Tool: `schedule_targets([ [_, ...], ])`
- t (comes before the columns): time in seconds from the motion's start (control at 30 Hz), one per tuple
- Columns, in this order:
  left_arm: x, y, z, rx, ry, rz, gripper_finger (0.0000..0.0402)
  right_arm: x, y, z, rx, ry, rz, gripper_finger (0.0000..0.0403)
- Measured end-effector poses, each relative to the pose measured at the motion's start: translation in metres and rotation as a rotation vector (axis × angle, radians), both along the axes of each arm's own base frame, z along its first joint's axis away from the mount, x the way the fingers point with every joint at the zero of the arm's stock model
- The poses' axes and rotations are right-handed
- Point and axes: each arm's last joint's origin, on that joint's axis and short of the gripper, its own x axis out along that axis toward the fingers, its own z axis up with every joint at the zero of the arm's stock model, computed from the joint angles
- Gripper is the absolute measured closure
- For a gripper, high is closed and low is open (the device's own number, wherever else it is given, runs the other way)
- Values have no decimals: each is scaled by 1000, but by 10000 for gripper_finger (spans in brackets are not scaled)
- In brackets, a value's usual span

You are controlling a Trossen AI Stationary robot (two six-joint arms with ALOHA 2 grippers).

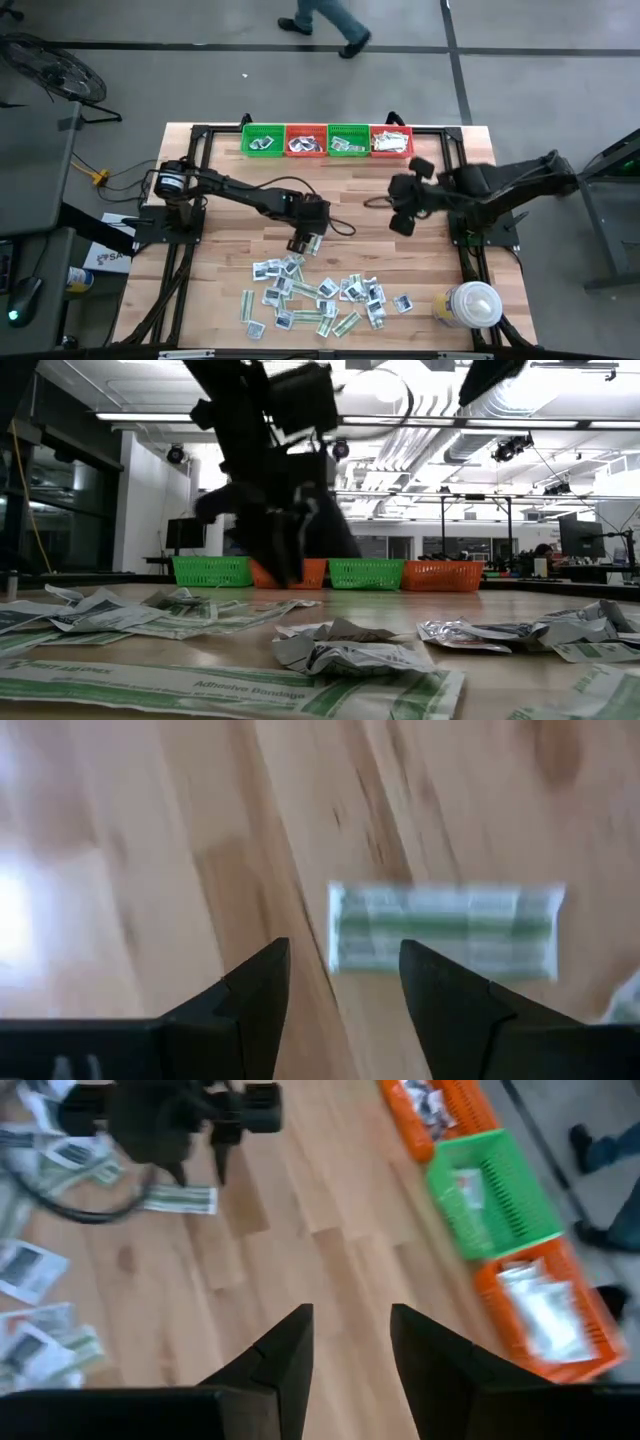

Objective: Pick & Place First Aid Supplies
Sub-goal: Put the green bandage pack in the right orange bin

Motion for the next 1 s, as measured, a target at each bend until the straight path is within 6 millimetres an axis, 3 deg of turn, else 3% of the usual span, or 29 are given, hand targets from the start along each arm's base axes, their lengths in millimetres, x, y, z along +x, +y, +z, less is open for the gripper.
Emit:
schedule_targets([
  [0.2, 9, 0, -4, -22, 20, -27, 214, -14, 20, -30, 121, -123, -46, 274],
  [0.4, 9, 1, -7, -21, 28, -25, 214, -21, 31, -49, 168, -130, -58, 274],
  [0.83, 15, 16, -40, -135, 118, 40, 215, -24, 39, -52, 154, -165, -76, 274],
  [1.0, 14, 15, -50, -167, 160, 50, 245, -24, 39, -52, 154, -167, -79, 274],
])
